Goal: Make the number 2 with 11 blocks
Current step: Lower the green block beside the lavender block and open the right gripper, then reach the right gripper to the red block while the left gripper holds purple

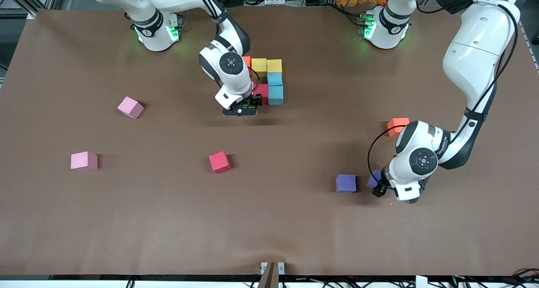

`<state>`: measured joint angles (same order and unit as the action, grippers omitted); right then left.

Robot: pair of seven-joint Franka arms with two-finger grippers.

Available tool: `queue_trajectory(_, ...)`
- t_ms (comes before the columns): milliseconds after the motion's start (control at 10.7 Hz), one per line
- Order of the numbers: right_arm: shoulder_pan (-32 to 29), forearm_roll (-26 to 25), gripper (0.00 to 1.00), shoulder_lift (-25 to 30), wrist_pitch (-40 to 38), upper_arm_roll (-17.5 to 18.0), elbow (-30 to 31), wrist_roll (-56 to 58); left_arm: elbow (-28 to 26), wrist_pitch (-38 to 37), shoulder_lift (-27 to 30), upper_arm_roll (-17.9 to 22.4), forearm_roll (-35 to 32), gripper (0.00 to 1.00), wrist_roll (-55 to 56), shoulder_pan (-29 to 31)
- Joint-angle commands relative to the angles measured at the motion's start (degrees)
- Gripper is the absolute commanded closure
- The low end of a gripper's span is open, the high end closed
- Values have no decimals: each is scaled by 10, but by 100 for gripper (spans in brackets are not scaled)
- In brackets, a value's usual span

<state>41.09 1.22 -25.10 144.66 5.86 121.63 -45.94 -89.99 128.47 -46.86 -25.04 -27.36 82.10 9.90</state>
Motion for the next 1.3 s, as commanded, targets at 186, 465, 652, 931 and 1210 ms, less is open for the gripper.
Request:
queue_trajectory(186, -17, 8, 4, 35, -23, 4, 7, 2, 0, 3, 1, 3, -15, 0, 7, -12)
queue_trajectory(465, -36, 8, 0, 58, -29, 5, 5, 8, -1, 3, 1, 3, -15, 0, 6, -11)
queue_trajectory(652, -57, 5, 0, 54, -28, 5, -15, 10, -2, 3, 1, 7, -15, 0, 5, -11)
queue_trajectory(931, -114, 5, 0, 25, -46, 5, -82, 121, -1, 0, 8, 7, -15, 0, 4, -10)
queue_trajectory(1210, -158, 1, 0, -26, -109, 3, -181, 206, 4, -1, 26, 4, -15, 0, 7, -11)
